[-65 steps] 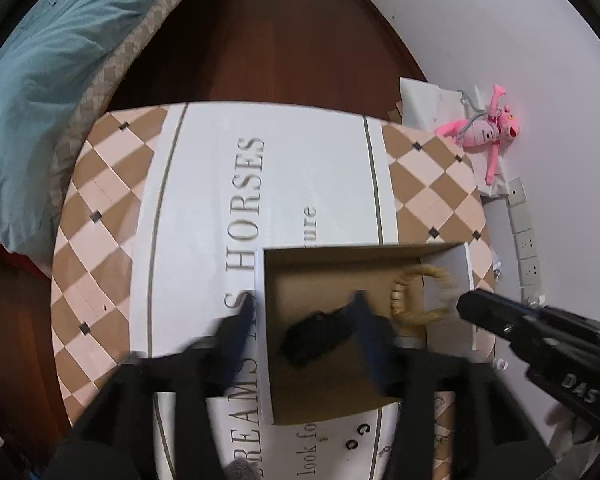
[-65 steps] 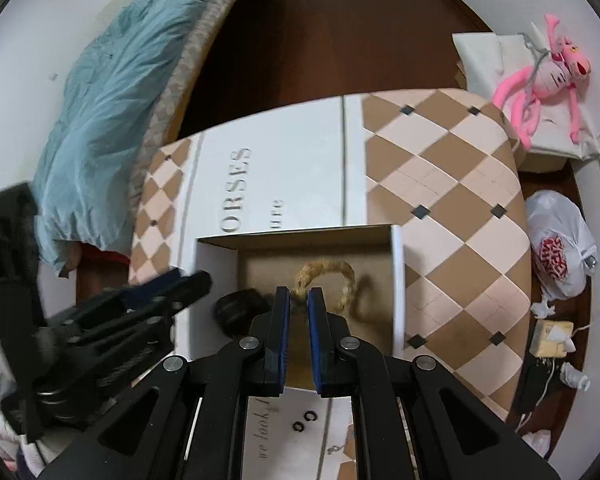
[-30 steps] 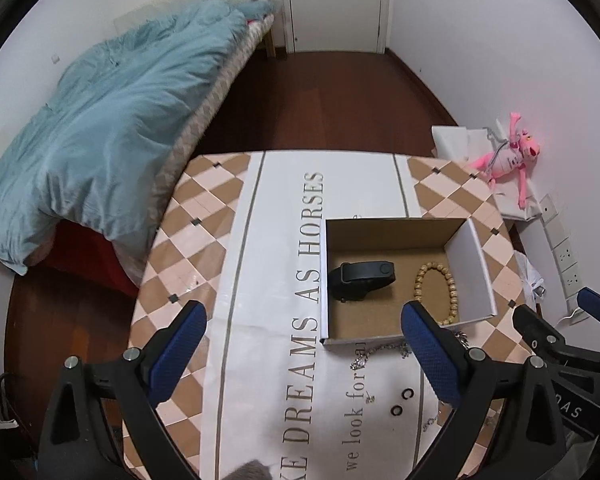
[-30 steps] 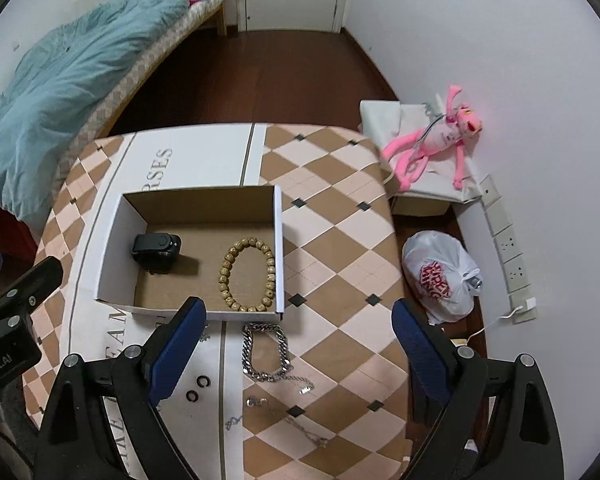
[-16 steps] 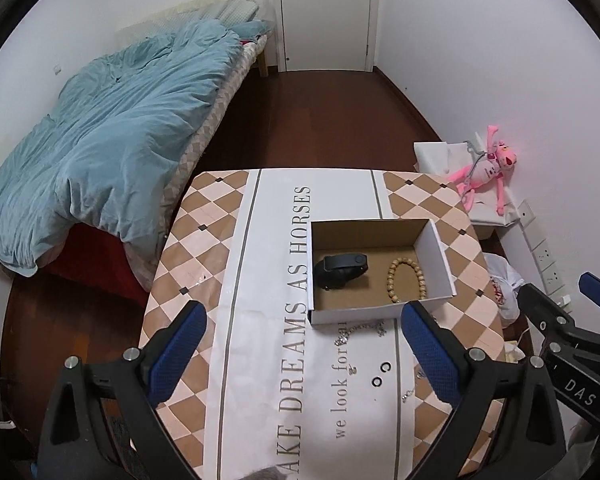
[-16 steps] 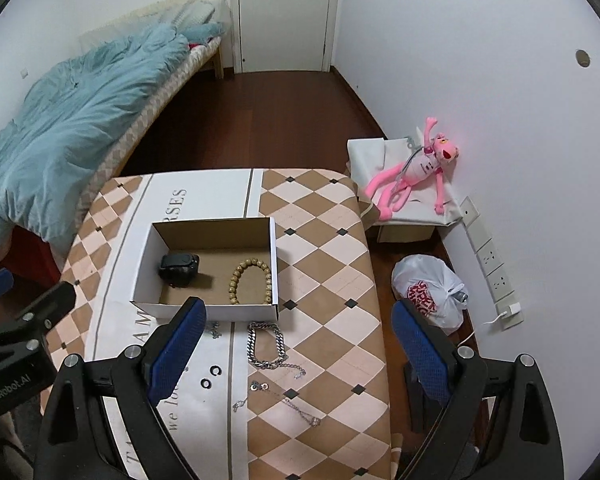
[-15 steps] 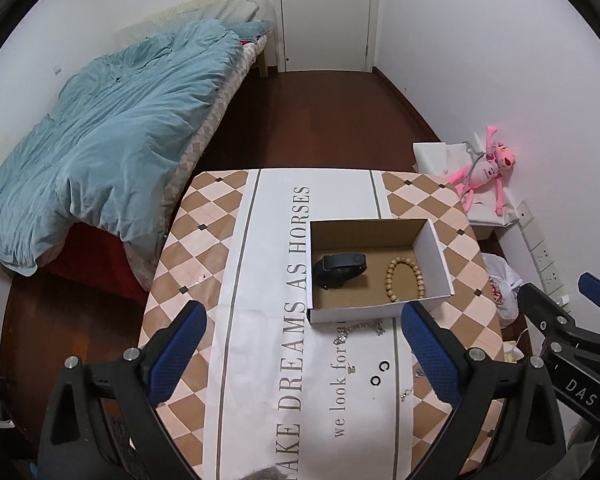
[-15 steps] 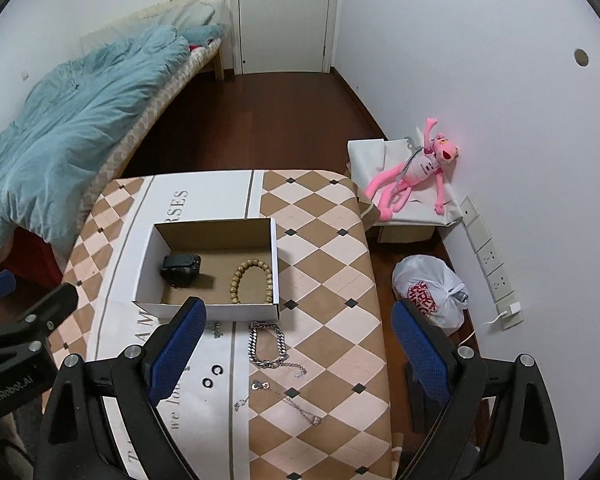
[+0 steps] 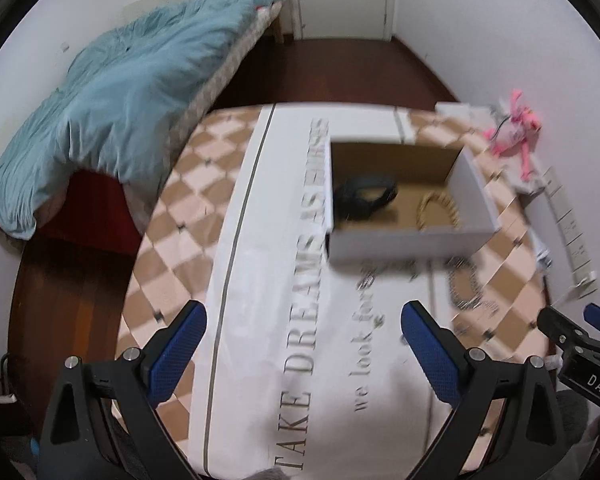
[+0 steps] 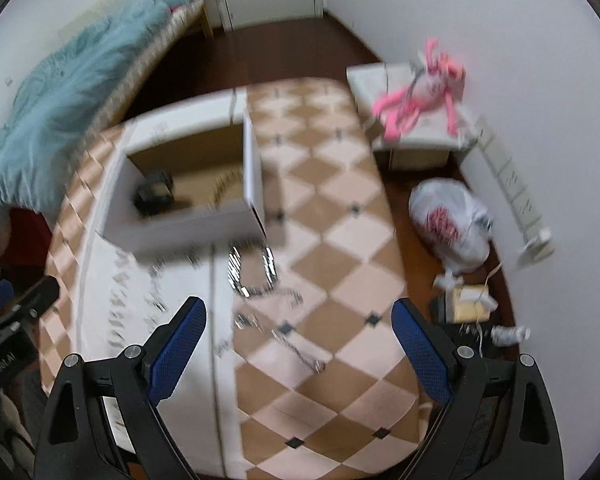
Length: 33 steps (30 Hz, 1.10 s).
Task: Organize jewelry
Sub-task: 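Grasp the thin silver chain with the right tool while the left tool grasps a small black ring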
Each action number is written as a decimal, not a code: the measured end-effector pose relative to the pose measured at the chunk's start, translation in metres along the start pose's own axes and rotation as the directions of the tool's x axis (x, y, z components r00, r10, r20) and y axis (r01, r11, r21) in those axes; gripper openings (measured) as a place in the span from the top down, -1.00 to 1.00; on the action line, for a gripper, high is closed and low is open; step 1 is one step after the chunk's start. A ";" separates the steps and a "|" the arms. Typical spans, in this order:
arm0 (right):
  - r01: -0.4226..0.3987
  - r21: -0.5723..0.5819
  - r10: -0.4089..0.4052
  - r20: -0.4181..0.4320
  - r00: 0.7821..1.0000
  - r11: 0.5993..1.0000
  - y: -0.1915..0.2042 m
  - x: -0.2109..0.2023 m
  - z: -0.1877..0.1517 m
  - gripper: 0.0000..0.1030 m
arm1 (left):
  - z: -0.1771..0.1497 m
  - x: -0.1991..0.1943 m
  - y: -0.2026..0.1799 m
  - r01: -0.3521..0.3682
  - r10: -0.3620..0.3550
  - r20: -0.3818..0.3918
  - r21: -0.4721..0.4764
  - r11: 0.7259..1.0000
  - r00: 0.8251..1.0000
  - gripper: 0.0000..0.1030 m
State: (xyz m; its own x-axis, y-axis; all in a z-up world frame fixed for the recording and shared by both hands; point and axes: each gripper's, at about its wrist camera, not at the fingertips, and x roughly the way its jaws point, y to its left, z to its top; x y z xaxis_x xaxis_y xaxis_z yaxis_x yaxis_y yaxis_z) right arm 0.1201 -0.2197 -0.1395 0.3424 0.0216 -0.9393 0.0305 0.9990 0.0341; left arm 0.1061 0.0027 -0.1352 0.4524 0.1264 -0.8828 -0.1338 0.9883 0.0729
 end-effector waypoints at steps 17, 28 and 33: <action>0.003 0.000 -0.003 -0.016 1.000 1.000 -0.016 0.066 -0.058 0.80 | -0.051 0.056 -0.020 0.009 -0.003 -0.112 0.052 0.999 0.994 -0.93; -0.042 0.096 0.036 0.060 0.998 0.994 -0.025 0.050 -0.051 0.80 | -0.041 0.072 -0.063 0.126 -0.115 -0.101 0.112 0.986 0.988 -0.86; -0.046 0.127 0.039 0.059 0.998 0.991 -0.032 0.052 -0.053 0.80 | -0.042 0.082 -0.083 0.143 -0.125 -0.111 0.174 0.974 0.986 -0.14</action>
State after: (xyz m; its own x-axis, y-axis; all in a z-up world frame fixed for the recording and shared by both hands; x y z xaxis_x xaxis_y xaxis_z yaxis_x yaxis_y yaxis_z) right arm 0.0877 -0.2487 -0.2079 0.3978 0.0577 -0.9156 0.1335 0.9838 0.1200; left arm 0.1169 -0.0725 -0.2330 0.3648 -0.0081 -0.9310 0.0877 0.9958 0.0257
